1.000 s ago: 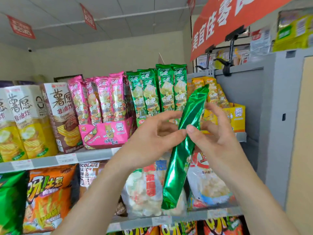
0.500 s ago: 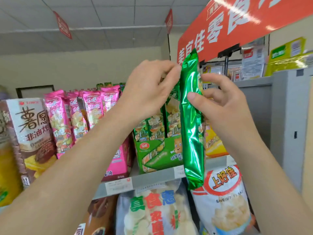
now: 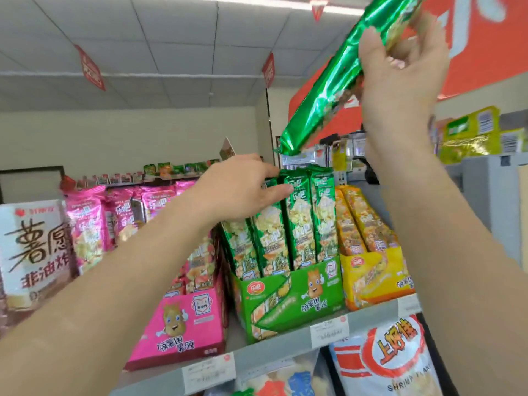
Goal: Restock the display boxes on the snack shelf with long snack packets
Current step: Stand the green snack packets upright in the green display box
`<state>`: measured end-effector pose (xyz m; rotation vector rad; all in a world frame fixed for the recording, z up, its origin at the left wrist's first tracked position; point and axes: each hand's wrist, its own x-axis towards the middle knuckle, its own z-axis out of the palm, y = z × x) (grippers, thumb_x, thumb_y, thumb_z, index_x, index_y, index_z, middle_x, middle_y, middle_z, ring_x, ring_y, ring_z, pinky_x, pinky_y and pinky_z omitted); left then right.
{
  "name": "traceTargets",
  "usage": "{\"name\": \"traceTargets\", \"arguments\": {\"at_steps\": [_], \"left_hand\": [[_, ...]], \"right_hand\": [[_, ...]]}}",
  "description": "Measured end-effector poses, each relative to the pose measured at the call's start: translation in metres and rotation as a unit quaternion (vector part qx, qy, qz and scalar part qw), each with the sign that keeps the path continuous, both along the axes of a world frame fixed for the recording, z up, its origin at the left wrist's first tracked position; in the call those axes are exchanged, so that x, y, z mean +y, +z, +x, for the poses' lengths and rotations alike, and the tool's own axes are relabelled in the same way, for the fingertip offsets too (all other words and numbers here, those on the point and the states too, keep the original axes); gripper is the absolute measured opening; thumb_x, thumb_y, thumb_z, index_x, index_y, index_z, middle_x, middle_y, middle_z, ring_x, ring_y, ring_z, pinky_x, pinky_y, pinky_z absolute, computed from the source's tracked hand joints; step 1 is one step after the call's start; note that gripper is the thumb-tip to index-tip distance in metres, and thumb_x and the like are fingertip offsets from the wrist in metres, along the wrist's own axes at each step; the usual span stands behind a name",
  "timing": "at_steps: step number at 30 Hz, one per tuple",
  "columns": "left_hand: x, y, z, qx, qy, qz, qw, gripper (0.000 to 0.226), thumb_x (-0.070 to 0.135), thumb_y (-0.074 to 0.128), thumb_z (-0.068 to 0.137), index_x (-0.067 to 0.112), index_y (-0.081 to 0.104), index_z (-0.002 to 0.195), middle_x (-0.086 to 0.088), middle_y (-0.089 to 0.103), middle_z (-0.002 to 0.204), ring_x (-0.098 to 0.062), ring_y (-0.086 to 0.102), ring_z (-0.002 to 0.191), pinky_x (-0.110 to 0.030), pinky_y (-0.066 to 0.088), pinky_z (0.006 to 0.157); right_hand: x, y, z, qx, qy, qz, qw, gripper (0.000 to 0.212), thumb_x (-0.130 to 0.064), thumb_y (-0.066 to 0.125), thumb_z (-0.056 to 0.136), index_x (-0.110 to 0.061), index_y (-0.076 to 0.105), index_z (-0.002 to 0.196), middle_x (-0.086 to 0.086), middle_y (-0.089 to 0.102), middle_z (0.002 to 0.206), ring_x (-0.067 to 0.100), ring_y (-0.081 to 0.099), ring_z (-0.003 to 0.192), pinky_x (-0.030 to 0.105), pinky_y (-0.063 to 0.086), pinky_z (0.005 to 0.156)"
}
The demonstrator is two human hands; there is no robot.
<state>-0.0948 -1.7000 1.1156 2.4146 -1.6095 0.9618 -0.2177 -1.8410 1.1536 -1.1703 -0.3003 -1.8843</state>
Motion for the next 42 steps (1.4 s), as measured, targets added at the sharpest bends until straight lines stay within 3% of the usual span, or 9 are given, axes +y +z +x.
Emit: {"name": "traceTargets", "arguments": {"at_steps": [3, 10, 17, 22, 29, 32, 35, 39, 42], "left_hand": [[0.000, 0.001, 0.003, -0.012, 0.000, 0.009, 1.000, 0.054, 0.062, 0.034, 0.094, 0.020, 0.058, 0.120, -0.007, 0.055, 0.107, -0.031, 0.055, 0.114, -0.044, 0.047, 0.093], [0.009, 0.022, 0.015, 0.041, 0.005, 0.037, 0.998, 0.064, 0.068, 0.047, 0.087, 0.022, 0.061, 0.128, -0.007, 0.066, 0.124, -0.026, 0.059, 0.110, -0.029, 0.045, 0.090], [0.012, 0.029, 0.024, 0.178, 0.022, 0.121, 0.976, 0.102, 0.080, 0.044, 0.075, 0.025, 0.016, 0.155, 0.004, 0.025, 0.161, -0.015, 0.030, 0.143, -0.021, 0.023, 0.100], [0.002, 0.031, 0.017, 0.105, 0.039, 0.106, 0.988, 0.086, 0.073, 0.047, 0.084, 0.019, 0.034, 0.150, -0.001, 0.038, 0.155, -0.020, 0.039, 0.139, -0.031, 0.032, 0.112], [-0.002, 0.035, 0.007, 0.172, -0.011, 0.098, 0.980, 0.065, 0.061, 0.056, 0.087, 0.022, 0.052, 0.139, 0.006, 0.053, 0.140, -0.013, 0.050, 0.125, -0.024, 0.034, 0.100], [0.002, 0.044, 0.009, 0.196, -0.058, 0.107, 0.973, 0.044, 0.060, 0.061, 0.084, 0.027, 0.071, 0.112, 0.023, 0.067, 0.104, 0.002, 0.059, 0.099, -0.022, 0.041, 0.093], [0.001, 0.045, 0.012, 0.250, -0.114, 0.072, 0.959, 0.053, 0.062, 0.068, 0.074, 0.029, 0.071, 0.116, 0.022, 0.070, 0.107, 0.004, 0.062, 0.099, -0.020, 0.041, 0.098], [0.010, 0.053, 0.018, 0.320, -0.144, 0.045, 0.935, 0.054, 0.066, 0.065, 0.070, 0.029, 0.076, 0.107, 0.017, 0.073, 0.107, -0.001, 0.063, 0.107, -0.023, 0.045, 0.100], [0.011, 0.063, 0.024, 0.312, -0.168, -0.076, 0.932, 0.014, 0.029, 0.069, 0.089, 0.019, 0.078, 0.093, 0.005, 0.077, 0.087, -0.007, 0.071, 0.084, -0.022, 0.056, 0.079]], "right_hand": [[0.001, 0.007, 0.027, 0.033, -0.064, -0.005, 0.997, 0.043, -0.009, 0.069, 0.079, -0.014, 0.041, 0.113, -0.008, 0.057, 0.083, -0.010, 0.057, 0.065, 0.015, 0.050, 0.062], [-0.005, -0.015, 0.074, 0.240, -0.114, -0.022, 0.964, 0.048, -0.020, 0.068, 0.065, -0.029, 0.035, 0.097, 0.004, 0.067, 0.087, 0.023, 0.066, 0.077, 0.046, 0.055, 0.075], [-0.009, -0.014, 0.068, 0.237, -0.135, -0.029, 0.962, 0.057, -0.022, 0.069, 0.074, -0.025, 0.039, 0.121, -0.005, 0.060, 0.077, 0.024, 0.068, 0.076, 0.049, 0.058, 0.072], [0.001, -0.004, 0.048, 0.119, -0.233, -0.114, 0.958, 0.093, -0.014, 0.066, 0.078, -0.026, 0.012, 0.152, 0.011, 0.062, 0.122, 0.020, 0.068, 0.079, 0.035, 0.057, 0.070], [0.004, 0.014, 0.016, 0.013, -0.233, -0.125, 0.964, 0.055, -0.018, 0.056, 0.072, -0.027, 0.035, 0.121, 0.007, 0.049, 0.082, 0.034, 0.051, 0.069, 0.039, 0.047, 0.058], [0.007, 0.018, 0.014, -0.011, -0.236, -0.122, 0.964, 0.049, -0.014, 0.058, 0.071, -0.025, 0.036, 0.114, 0.006, 0.048, 0.083, 0.031, 0.051, 0.074, 0.042, 0.047, 0.063], [0.010, 0.020, 0.016, -0.051, -0.240, -0.135, 0.960, 0.051, -0.008, 0.064, 0.074, -0.026, 0.035, 0.112, 0.010, 0.058, 0.097, 0.022, 0.055, 0.074, 0.037, 0.051, 0.066], [0.006, 0.015, 0.027, 0.040, -0.206, -0.158, 0.965, 0.057, -0.010, 0.068, 0.074, -0.033, 0.033, 0.114, 0.004, 0.060, 0.100, 0.022, 0.063, 0.072, 0.041, 0.055, 0.063], [0.000, 0.008, 0.038, 0.109, -0.180, -0.151, 0.966, 0.061, -0.012, 0.071, 0.073, -0.046, 0.035, 0.108, -0.008, 0.058, 0.088, 0.025, 0.066, 0.069, 0.045, 0.056, 0.064]]}}
